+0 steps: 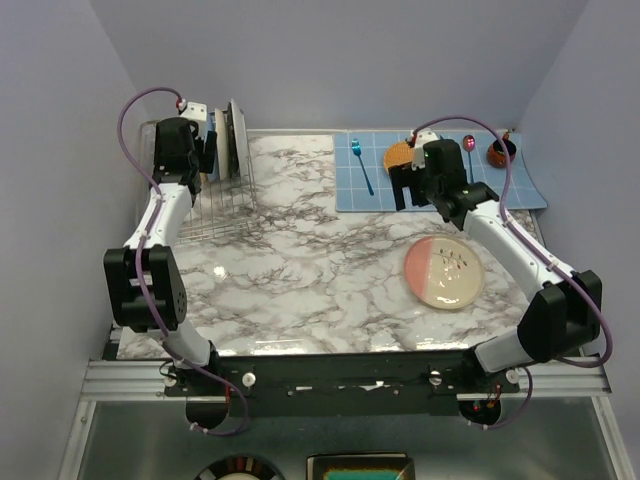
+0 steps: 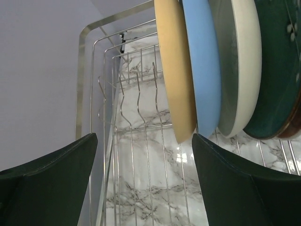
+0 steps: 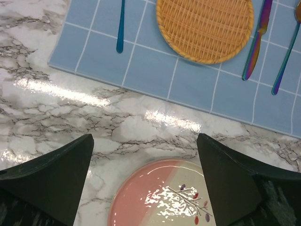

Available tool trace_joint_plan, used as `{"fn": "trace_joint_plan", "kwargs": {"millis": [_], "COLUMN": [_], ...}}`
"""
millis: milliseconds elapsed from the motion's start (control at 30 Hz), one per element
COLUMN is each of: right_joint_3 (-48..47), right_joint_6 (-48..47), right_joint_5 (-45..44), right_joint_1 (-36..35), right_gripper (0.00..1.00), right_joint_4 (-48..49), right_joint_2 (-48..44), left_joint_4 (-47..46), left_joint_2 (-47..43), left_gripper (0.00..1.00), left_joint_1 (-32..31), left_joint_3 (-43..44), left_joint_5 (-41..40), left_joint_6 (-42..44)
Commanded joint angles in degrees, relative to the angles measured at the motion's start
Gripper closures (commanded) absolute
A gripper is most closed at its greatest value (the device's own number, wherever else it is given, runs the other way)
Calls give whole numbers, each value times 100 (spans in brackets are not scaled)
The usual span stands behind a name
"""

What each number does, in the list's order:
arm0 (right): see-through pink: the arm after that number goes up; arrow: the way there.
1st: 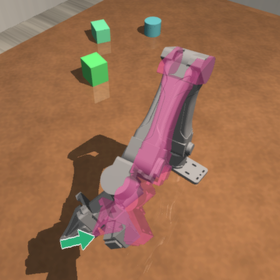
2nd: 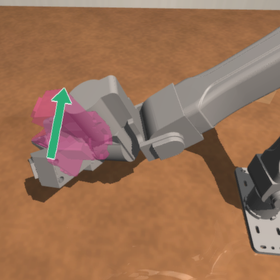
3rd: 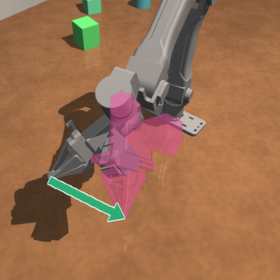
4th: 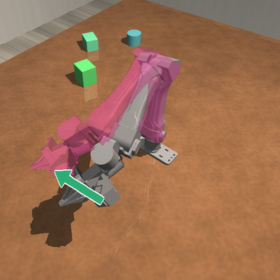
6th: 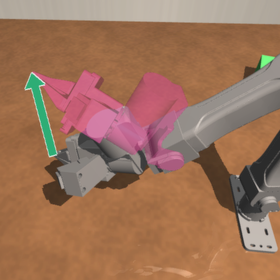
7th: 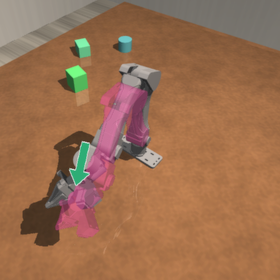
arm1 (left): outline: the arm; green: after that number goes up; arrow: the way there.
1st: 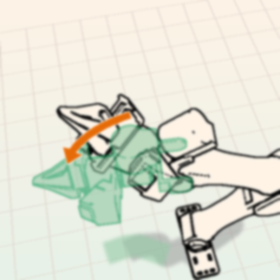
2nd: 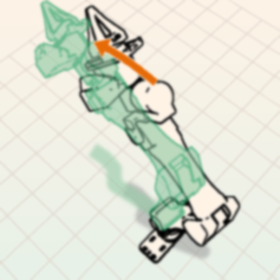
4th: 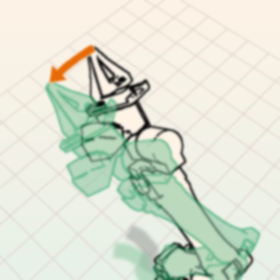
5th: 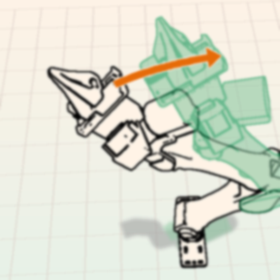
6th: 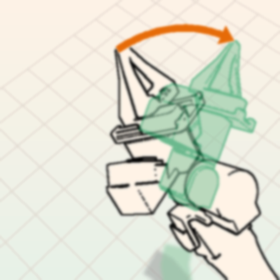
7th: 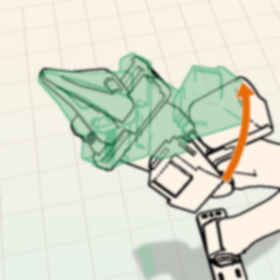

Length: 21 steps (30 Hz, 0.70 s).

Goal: Unload the plates from the dish rack
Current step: Unload the plate from the dish rack.

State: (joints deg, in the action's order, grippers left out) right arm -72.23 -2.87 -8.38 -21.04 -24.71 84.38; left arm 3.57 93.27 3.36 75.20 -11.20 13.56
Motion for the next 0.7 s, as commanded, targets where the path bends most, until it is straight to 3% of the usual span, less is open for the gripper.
{"fn": "trace_joint_plan", "kwargs": {"millis": [0, 100, 667], "right_joint_3": [191, 191, 227], "right_joint_6": [85, 94, 129], "right_joint_5": [223, 284, 443], "right_joint_1": [-6, 21, 56], "right_gripper": [0, 0, 0], "right_joint_4": [142, 107, 80], "right_joint_2": [17, 26, 61], "left_joint_4": [12, 3, 240], "left_joint_2": [428, 674, 1307], "left_gripper": [10, 15, 20], "left_joint_1": [192, 279, 561], "left_joint_3": [521, 715, 1181], "left_joint_5": [469, 540, 1392], "left_joint_6": [-178, -266, -644]}}
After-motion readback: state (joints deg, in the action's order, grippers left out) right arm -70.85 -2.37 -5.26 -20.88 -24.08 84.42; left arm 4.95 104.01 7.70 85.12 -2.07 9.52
